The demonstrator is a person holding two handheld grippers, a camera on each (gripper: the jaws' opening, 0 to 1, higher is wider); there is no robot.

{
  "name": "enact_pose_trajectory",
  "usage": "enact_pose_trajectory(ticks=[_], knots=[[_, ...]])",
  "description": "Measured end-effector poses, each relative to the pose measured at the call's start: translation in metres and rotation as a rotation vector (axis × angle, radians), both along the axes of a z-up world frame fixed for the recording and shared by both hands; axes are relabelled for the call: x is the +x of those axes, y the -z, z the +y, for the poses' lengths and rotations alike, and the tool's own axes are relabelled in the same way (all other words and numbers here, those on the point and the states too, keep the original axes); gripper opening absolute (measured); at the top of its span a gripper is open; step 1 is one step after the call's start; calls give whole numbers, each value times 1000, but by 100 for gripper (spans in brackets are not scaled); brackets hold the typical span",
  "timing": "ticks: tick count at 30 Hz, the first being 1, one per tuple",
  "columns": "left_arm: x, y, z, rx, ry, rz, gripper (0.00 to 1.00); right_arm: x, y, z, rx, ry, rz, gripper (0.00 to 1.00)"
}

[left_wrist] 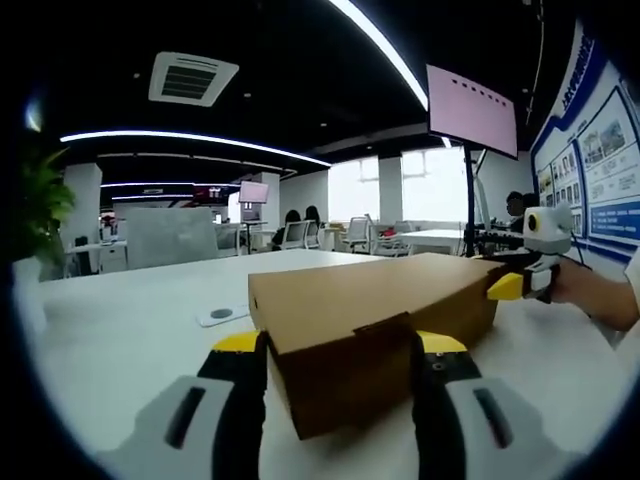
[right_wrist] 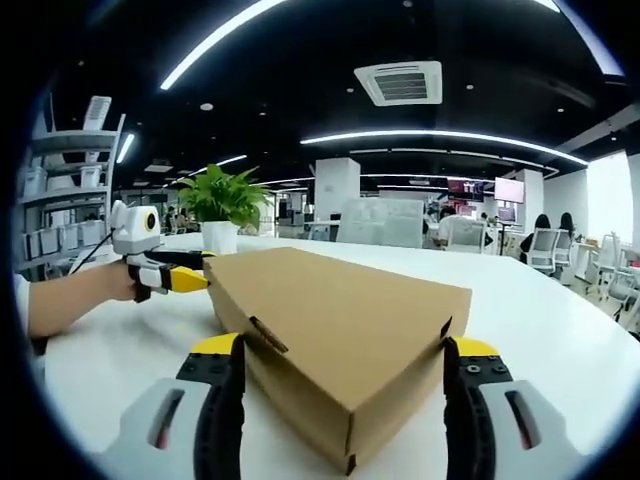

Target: Operate the shoe box by opening the lid, removing the specified soft item, and placing it in the target area until the item is outside and the box remains undamaged.

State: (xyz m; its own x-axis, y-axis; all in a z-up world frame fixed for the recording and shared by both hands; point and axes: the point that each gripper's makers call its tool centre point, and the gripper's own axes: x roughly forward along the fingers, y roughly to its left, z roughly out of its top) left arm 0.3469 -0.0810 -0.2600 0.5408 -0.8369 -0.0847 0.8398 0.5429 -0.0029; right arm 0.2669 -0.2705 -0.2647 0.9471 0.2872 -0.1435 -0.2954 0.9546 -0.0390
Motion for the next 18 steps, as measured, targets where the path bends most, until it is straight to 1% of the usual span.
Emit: enact_pose_trajectory(ticks=[4, 8, 18], knots=[[-5, 1, 2, -16, -15, -9, 59, 1, 0, -1, 0, -14, 1, 82], [-3, 0, 3, -7, -23, -4, 59, 1, -1, -2, -1, -20, 0, 81], [-12, 1, 6, -13, -46, -9, 58, -2, 0, 0, -1, -34, -6, 79]])
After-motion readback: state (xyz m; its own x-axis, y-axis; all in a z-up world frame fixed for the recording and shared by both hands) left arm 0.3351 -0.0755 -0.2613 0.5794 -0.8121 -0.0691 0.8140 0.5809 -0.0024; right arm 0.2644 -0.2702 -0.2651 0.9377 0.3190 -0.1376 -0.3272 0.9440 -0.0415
